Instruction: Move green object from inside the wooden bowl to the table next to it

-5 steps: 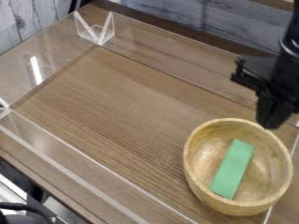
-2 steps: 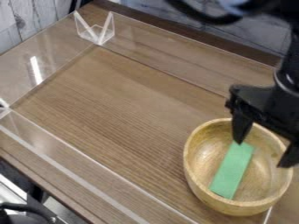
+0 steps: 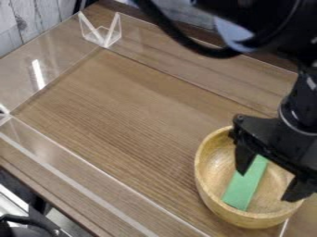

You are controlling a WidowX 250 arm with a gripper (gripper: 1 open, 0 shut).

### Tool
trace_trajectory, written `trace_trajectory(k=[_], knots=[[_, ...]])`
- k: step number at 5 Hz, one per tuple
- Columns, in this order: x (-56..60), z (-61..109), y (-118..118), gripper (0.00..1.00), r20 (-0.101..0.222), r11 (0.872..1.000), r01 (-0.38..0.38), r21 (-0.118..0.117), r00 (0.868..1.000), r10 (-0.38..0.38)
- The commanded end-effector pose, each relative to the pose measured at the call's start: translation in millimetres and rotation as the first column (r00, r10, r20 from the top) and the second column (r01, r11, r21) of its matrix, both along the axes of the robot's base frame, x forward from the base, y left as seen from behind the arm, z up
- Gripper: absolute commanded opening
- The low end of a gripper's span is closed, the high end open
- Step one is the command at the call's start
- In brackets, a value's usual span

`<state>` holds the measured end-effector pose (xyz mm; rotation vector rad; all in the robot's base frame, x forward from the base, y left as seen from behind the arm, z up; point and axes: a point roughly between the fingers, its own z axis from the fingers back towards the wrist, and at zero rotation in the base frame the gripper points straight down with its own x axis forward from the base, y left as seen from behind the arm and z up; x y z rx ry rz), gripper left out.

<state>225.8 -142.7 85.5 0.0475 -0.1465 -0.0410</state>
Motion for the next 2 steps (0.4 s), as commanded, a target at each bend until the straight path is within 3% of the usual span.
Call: trace_trajectory(k=[1,2], knots=[[2.4,9.8,3.9,0.0,0.023,1.0,-0.014,-0.021,1.0,0.015],[2.3,18.9,12.6,0.0,0.026,0.999,-0.032,-0.021,0.999,0.032]])
